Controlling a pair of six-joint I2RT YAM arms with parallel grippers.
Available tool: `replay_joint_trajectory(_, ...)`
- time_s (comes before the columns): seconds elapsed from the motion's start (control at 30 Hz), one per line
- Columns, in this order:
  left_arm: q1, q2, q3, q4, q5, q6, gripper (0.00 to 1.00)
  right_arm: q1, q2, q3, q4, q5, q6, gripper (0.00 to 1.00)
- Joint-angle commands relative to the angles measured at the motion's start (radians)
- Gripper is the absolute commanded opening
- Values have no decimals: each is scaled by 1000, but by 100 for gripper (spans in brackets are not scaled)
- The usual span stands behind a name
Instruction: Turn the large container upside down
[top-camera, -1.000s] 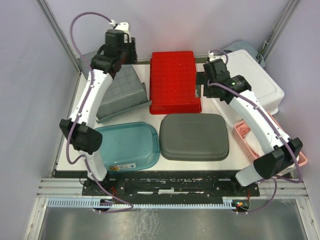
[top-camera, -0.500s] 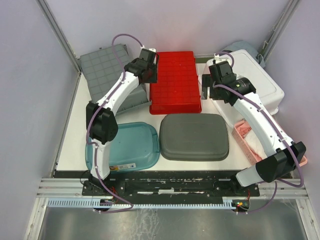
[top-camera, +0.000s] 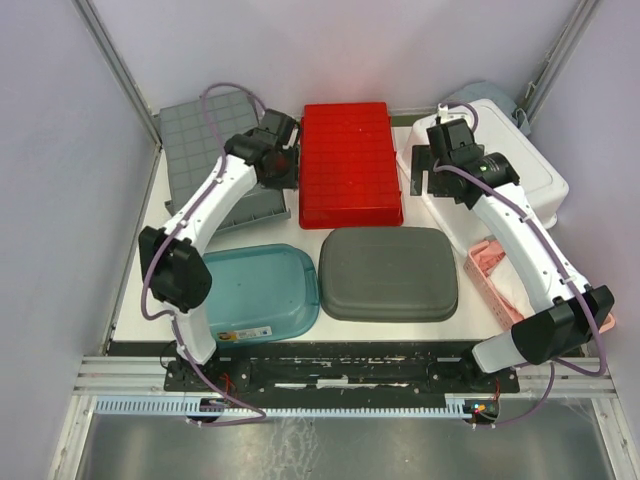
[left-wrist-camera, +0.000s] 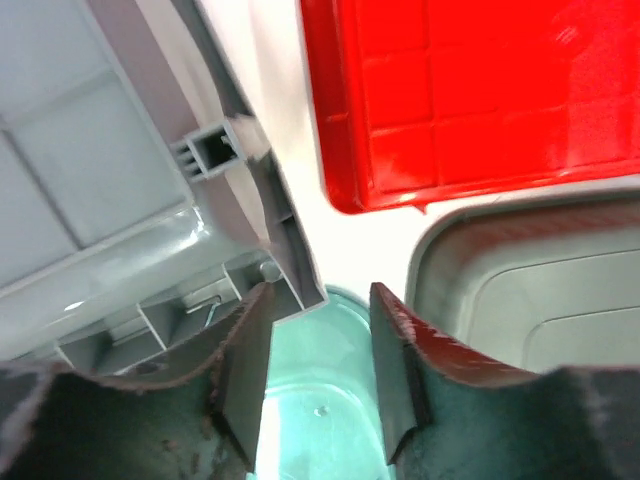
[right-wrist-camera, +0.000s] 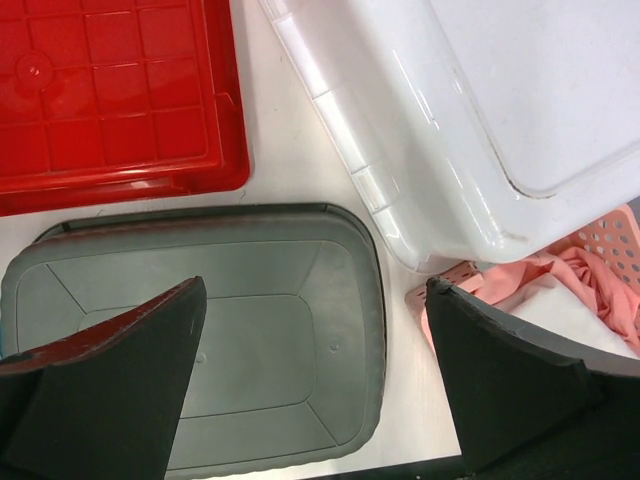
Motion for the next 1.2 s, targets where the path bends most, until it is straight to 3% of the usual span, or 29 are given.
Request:
replay_joint_trajectory(0.0,7,-80,203,34,21,-29,57,-6,-2,105,-11,23,-16,99)
replay_joint_trajectory(0.13,8,-91,288,154,44,-66,80,-5,30,207,-65,46,15,99)
replay_joint_trajectory(0.17,9,-106,275,193,41,-85,88,-5,30,218,-68,64,35,99)
replay_joint_trajectory(0.27,10,-171,172,336,52,-126,100,-6,19,220,-68,121,67,99)
replay_joint_trajectory(0.53,12,-438,-234,665,-66,-215,99,-5,-25,170,-87,291,71,99)
replay_joint_trajectory(0.7,12,-575,-394,761,-127,-234,99,-6,-61,144,-58,317,82,99)
replay_joint_trajectory(1.17,12,-672,-462,739,-171,-171,99,-6,-201,12,107,313,120,99)
